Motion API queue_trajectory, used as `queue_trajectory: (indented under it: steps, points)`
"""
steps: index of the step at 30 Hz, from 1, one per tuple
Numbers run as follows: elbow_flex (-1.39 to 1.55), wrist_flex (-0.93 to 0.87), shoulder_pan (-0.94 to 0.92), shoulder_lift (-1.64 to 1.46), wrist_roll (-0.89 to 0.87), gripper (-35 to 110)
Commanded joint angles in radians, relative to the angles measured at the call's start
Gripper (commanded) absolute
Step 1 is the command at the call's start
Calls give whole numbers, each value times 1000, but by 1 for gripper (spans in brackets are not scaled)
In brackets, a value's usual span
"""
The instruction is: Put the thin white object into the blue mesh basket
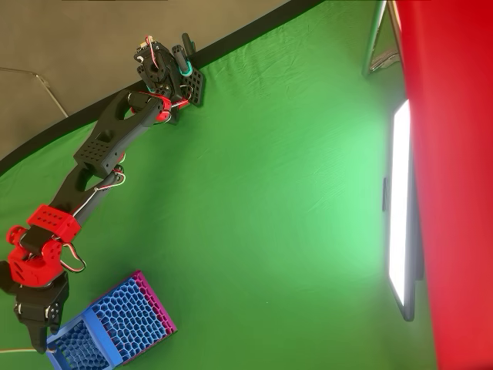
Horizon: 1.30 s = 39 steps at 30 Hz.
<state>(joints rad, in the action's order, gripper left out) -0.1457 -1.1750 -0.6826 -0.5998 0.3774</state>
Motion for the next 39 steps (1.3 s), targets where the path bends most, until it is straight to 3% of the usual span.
queue_trajectory:
  steps: [1,7,11,14,18,19,24,39]
  points:
    - [-12,15,-6,-18,92,29]
    - [-29,18,-8,-32,232,45]
    - [-57,17,-12,-37,273,45]
    - [-86,17,-18,-34,325,33]
    - [-114,35,-25,-26,377,6]
    - [-114,40,-26,-26,385,6]
    - [-112,49,-35,-26,391,30]
    - [-141,48,-44,6,476,29]
